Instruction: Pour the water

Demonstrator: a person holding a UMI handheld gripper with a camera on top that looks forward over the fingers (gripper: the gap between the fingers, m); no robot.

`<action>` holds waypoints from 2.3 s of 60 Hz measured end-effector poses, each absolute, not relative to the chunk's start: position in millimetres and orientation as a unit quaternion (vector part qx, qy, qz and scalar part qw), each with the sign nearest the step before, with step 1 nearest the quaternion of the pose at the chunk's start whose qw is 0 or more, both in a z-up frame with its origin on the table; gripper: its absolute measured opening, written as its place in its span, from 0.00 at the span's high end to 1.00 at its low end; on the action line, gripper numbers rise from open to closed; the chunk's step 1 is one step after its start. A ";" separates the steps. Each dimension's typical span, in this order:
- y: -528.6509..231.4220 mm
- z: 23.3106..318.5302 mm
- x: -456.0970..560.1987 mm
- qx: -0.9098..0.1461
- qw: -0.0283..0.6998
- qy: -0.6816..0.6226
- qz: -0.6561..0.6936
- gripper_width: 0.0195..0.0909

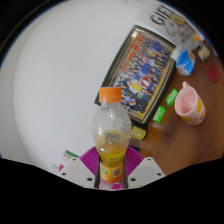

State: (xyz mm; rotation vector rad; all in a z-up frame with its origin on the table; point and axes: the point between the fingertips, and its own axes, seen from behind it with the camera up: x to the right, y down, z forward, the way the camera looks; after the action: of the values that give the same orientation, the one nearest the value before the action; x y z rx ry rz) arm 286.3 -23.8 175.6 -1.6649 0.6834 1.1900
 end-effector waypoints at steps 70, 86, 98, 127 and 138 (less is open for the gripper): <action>61.1 203.8 484.6 -0.746 0.591 0.151 0.268 0.83; 55.3 114.8 632.4 -0.785 0.616 0.056 0.006 0.84; 39.7 25.7 674.7 -0.817 0.572 0.076 -0.016 0.83; 18.7 -20.1 682.6 -0.841 0.528 0.114 -0.028 0.14; -14.6 -1.5 669.2 -0.862 0.492 0.114 -0.054 0.08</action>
State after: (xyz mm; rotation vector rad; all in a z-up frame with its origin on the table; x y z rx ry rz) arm 669.2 -14.6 -1.5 -2.0912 0.2762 -0.1307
